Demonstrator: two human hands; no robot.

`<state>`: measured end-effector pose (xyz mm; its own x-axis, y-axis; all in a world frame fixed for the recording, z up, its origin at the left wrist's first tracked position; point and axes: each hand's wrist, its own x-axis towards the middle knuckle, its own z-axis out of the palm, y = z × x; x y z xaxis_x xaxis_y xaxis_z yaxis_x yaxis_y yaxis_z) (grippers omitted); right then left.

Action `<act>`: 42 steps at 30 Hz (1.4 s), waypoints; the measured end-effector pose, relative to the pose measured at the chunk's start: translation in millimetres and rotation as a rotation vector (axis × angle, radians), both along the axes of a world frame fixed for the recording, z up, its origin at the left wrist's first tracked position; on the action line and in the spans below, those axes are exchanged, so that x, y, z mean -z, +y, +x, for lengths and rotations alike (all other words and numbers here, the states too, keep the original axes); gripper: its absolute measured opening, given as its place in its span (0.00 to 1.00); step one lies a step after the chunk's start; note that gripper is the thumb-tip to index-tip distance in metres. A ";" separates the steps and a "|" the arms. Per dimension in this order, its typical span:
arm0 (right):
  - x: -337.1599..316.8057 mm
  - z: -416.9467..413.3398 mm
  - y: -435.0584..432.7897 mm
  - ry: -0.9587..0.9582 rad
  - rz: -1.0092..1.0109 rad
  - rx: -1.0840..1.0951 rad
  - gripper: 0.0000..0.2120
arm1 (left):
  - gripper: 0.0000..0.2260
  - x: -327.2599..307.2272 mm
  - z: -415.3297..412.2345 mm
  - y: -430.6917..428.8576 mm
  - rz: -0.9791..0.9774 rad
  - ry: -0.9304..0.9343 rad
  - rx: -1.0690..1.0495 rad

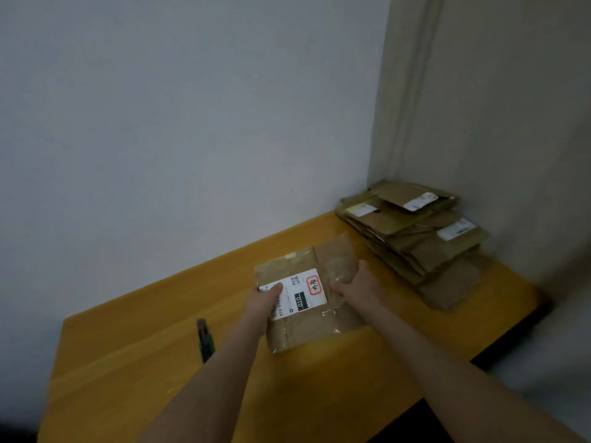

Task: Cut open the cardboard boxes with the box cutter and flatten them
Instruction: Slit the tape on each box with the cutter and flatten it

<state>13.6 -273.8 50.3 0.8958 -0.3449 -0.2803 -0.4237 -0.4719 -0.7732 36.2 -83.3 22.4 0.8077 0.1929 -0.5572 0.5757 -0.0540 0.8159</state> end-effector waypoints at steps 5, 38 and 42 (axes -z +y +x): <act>-7.3 26.7 -97.5 0.022 -0.094 -0.003 0.35 | 0.09 -10.4 16.6 -92.1 -0.071 -0.015 -0.033; 38.9 286.7 -339.0 0.206 -0.531 -0.321 0.33 | 0.21 28.4 279.2 -387.5 0.021 0.011 -0.060; 60.9 299.1 -351.2 0.261 -0.461 -0.340 0.30 | 0.26 31.7 284.5 -412.5 -0.042 0.033 -0.147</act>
<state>312.7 -624.9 -10.6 0.8988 -0.1903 -0.3949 -0.3386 -0.8736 -0.3496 320.6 -495.9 -9.3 0.7537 0.2835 -0.5929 0.6012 0.0670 0.7963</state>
